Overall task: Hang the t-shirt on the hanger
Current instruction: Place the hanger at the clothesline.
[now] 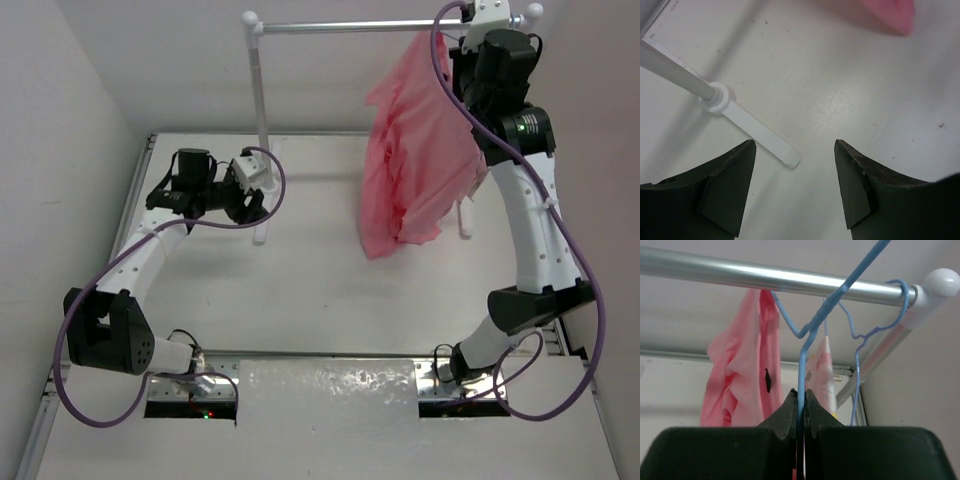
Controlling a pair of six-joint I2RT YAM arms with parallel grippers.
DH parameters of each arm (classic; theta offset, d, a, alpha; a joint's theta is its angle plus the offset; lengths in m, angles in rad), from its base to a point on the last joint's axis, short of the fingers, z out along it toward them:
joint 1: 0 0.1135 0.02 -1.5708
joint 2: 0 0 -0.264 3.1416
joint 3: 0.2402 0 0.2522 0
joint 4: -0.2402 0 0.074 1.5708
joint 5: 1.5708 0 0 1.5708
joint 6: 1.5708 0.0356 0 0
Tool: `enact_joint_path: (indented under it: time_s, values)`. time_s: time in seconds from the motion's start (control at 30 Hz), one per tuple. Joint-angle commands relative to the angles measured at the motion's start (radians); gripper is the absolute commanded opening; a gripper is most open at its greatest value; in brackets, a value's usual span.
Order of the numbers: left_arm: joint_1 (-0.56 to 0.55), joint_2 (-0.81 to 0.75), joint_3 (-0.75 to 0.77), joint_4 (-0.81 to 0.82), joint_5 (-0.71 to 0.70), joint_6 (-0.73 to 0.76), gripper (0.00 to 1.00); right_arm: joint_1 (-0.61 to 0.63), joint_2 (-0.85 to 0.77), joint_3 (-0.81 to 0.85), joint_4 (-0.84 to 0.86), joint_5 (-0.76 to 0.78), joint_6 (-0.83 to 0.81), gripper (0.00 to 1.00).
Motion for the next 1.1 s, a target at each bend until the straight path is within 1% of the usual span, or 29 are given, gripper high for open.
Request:
enact_joint_path:
  time_s: [0.0, 0.03, 0.23, 0.4, 0.5, 0.6, 0.63, 0.7, 0.73, 0.83, 0.87, 0.93, 0.97, 1.03, 1.07]
  values:
    - [-0.004, -0.047, -0.013, 0.054, 0.007, 0.003, 0.61, -0.013, 0.020, 0.029, 0.065, 0.042, 0.029, 0.00]
    - [-0.004, -0.046, -0.013, 0.054, 0.008, 0.003, 0.61, -0.015, 0.023, 0.014, 0.119, 0.042, 0.028, 0.00]
    - [-0.004, -0.052, -0.022, 0.049, 0.021, 0.006, 0.61, -0.036, 0.091, 0.008, 0.193, 0.030, 0.002, 0.00]
    - [-0.004, -0.056, -0.029, 0.046, 0.022, 0.011, 0.61, -0.074, 0.157, 0.049, 0.193, 0.031, 0.022, 0.00]
    - [-0.004, -0.061, -0.033, 0.040, 0.021, 0.019, 0.61, -0.094, 0.193, 0.046, 0.176, 0.027, 0.029, 0.00]
    - [-0.004, -0.064, -0.040, 0.038, 0.014, 0.025, 0.61, -0.096, 0.187, -0.015, 0.162, -0.001, 0.036, 0.00]
    - [-0.004, -0.065, -0.043, 0.040, 0.013, 0.025, 0.61, -0.097, 0.178, -0.075, 0.174, -0.016, 0.039, 0.00]
    - [-0.004, -0.064, -0.052, 0.043, 0.013, 0.026, 0.61, -0.097, 0.132, -0.142, 0.193, -0.019, 0.045, 0.00]
    - [-0.004, -0.065, -0.059, 0.043, 0.014, 0.025, 0.61, -0.097, 0.113, -0.208, 0.214, -0.016, 0.046, 0.00]
    - [-0.004, -0.065, -0.063, 0.043, 0.013, 0.025, 0.61, -0.096, 0.026, -0.326, 0.259, -0.007, 0.046, 0.10]
    - [-0.004, -0.064, -0.065, 0.041, 0.011, 0.026, 0.61, -0.097, 0.001, -0.356, 0.268, -0.010, 0.046, 0.23]
    - [-0.004, -0.065, -0.066, 0.040, 0.007, 0.025, 0.60, -0.094, -0.074, -0.423, 0.286, -0.022, 0.046, 0.37]
    - [-0.004, -0.067, -0.066, 0.038, 0.004, 0.026, 0.60, -0.096, -0.100, -0.443, 0.290, -0.039, 0.048, 0.47]
    - [-0.004, -0.069, -0.071, 0.040, -0.001, 0.023, 0.60, -0.093, -0.175, -0.498, 0.291, -0.064, 0.048, 0.55]
    - [-0.004, -0.069, -0.075, 0.040, -0.005, 0.022, 0.60, -0.093, -0.203, -0.517, 0.290, -0.077, 0.077, 0.62]
